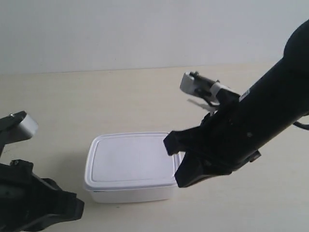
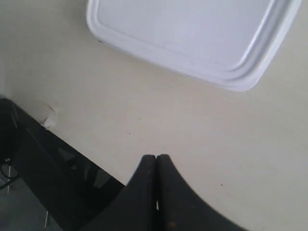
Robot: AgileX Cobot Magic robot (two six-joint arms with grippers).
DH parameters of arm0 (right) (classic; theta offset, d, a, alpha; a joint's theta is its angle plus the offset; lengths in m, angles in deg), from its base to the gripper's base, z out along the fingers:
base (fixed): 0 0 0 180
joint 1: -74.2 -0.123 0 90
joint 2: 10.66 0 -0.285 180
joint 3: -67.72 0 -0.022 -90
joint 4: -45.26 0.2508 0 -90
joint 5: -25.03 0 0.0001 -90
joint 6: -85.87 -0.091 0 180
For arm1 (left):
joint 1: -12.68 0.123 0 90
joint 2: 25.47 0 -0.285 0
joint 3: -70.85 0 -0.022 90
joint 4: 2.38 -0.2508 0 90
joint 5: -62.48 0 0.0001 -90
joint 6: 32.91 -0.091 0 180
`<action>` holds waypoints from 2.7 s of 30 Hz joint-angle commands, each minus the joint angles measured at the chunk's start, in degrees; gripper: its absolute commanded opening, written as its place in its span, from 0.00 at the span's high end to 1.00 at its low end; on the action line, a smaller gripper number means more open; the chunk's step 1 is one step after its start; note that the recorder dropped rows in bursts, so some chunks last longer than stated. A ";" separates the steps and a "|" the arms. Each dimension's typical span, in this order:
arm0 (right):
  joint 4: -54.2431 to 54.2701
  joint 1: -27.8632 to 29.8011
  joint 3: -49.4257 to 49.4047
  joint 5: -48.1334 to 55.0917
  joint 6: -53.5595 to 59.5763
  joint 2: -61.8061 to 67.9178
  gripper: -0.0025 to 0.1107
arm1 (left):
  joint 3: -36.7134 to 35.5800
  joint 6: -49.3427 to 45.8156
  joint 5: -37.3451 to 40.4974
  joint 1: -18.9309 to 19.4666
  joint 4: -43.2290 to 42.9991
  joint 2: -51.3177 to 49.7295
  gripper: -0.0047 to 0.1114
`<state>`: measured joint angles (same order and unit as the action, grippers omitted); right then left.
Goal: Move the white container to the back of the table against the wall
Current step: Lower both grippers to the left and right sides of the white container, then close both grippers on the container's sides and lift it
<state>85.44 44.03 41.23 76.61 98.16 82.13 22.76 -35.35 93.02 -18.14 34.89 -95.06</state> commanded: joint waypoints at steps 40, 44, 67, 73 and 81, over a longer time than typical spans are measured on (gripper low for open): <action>2.31 -6.51 -1.19 -19.37 1.67 19.05 0.98 | 6.99 -1.64 -17.27 -0.61 0.31 -30.87 0.96; 2.31 -6.51 -0.42 -20.73 1.67 19.29 0.98 | 6.99 -1.64 -18.52 -0.61 0.31 -30.87 0.96; 2.56 -4.34 1.18 -28.99 1.27 19.82 0.98 | 14.45 -1.61 -22.72 -0.49 -1.47 -38.13 0.96; 2.46 -1.62 1.18 -29.43 1.27 19.82 0.98 | 17.54 -1.61 -22.42 -0.49 -2.57 -40.50 0.96; 0.80 0.18 6.48 -28.12 1.55 23.06 0.98 | 21.82 -1.61 -22.58 0.49 -4.04 -44.55 0.96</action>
<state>86.90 43.86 45.55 47.87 99.27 103.54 43.09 -36.94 71.16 -18.29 31.56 -138.37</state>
